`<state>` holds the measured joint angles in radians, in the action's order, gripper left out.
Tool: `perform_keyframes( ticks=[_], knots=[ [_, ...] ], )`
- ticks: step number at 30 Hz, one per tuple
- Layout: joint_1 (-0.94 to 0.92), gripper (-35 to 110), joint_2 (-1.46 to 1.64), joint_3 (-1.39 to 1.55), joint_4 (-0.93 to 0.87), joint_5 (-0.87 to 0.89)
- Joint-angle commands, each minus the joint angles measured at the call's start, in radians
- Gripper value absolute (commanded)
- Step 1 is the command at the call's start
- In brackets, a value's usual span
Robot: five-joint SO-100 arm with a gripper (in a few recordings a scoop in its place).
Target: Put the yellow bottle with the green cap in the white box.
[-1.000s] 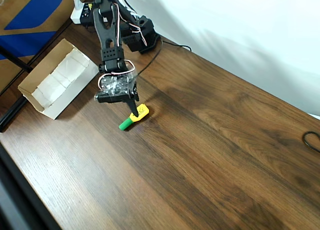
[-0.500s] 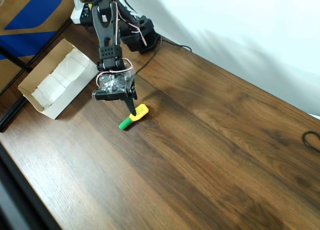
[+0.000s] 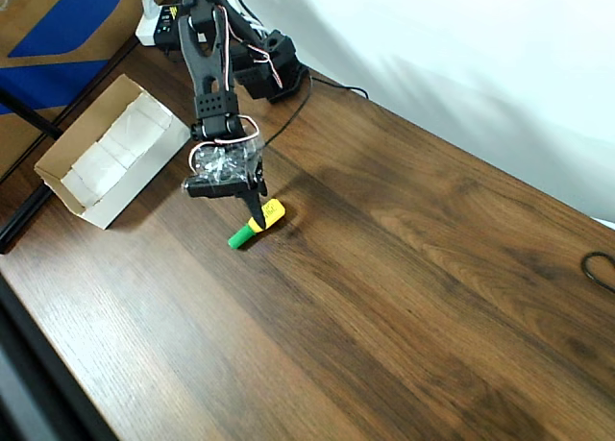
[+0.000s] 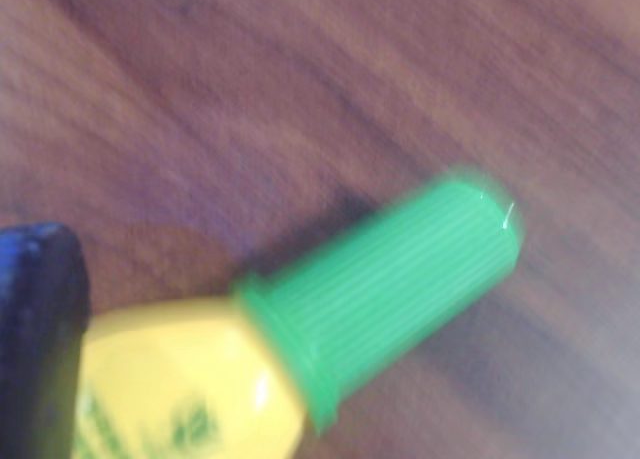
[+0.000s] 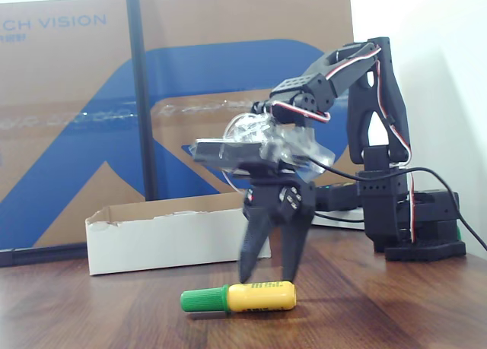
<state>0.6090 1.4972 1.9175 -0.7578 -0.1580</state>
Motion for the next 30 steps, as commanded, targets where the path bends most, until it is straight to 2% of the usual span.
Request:
perform_keyframes(
  ticks=[1,30],
  knots=[
    [0.015,37,0.017,-0.051,-0.012,0.000],
    [-0.063,31,0.051,0.057,-0.046,-0.057]
  ],
)
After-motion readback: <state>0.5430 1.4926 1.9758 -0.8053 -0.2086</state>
